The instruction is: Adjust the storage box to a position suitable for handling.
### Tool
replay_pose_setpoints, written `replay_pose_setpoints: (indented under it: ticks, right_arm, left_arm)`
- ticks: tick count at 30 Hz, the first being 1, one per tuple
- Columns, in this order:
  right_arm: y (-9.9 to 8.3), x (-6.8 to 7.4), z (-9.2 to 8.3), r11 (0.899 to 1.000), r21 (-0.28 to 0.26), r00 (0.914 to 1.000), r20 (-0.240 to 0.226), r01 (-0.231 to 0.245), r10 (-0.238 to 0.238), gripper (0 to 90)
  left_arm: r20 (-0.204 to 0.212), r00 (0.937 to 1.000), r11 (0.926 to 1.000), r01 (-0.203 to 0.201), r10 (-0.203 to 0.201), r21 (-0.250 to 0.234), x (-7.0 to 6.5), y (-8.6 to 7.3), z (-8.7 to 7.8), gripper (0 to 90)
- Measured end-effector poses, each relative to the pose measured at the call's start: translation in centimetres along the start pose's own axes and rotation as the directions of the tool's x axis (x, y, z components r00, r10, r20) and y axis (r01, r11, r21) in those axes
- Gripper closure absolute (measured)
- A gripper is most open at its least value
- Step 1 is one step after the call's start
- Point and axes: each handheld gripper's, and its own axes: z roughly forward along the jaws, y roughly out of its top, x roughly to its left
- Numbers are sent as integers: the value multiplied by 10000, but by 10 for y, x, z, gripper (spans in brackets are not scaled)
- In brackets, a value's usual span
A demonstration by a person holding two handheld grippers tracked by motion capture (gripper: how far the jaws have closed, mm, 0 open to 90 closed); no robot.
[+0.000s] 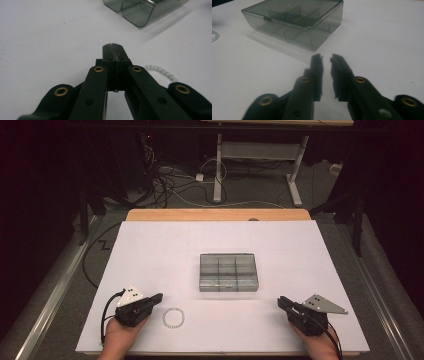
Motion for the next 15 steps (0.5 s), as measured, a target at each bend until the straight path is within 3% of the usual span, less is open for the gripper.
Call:
replay_pose_setpoints:
  ticks: [1, 5, 10, 12, 15]
  right_arm:
    - [1, 0, 0, 10000, -14, 10000, 49, -27, 27, 900]
    - [3, 0, 2, 9999, -105, 9998, 186, -35, 37, 900]
    - [7, -1, 8, 9999, -158, 9995, 303, -7, 12, 900]
    - [9, -3, 11, 9998, -187, 9995, 312, -96, 102, 900]
    - [13, -4, 17, 9998, -185, 9995, 316, -58, 64, 900]
  left_arm:
    - [-55, 10000, 10000, 55, -55, -68, 1, 1, 1, 881]
    - [-207, 9994, 9995, 256, -260, -181, 3, 4, 3, 881]
    - [-15, 9993, 9988, 375, -375, -304, 8, 9, 6, 881]
    - [226, 9994, 9988, 258, -249, -410, 12, 13, 9, 880]
    - [-104, 9989, 9988, 453, -455, -161, 18, 19, 20, 880]
